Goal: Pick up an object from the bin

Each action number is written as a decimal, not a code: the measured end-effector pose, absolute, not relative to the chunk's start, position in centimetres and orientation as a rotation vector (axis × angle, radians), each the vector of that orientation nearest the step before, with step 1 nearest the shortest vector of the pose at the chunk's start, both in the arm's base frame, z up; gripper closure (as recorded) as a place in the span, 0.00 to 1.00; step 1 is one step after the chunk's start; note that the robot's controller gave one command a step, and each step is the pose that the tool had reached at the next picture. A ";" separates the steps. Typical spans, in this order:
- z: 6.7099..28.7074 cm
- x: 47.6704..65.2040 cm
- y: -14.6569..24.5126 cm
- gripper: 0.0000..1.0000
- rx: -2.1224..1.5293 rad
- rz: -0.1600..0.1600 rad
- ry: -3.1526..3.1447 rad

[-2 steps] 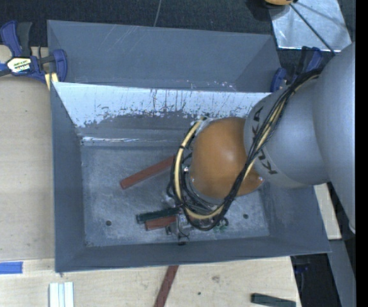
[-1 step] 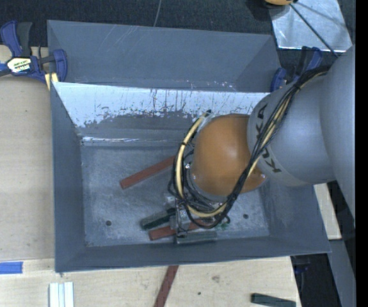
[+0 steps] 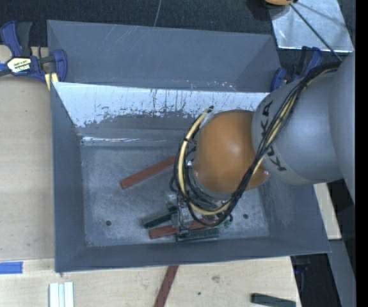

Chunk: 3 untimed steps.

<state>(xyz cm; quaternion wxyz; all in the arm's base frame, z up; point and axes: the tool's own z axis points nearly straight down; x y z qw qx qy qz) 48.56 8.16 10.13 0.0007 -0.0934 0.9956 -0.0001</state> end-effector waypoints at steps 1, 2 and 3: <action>11.3 48.6 8.2 1.00 -0.293 0.000 3.124; 11.8 48.7 8.2 1.00 -0.292 0.000 3.123; 12.3 48.6 8.2 1.00 -0.293 0.000 3.124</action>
Offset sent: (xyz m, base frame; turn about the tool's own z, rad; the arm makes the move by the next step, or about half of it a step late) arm -0.0002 -0.0001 0.0052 0.0000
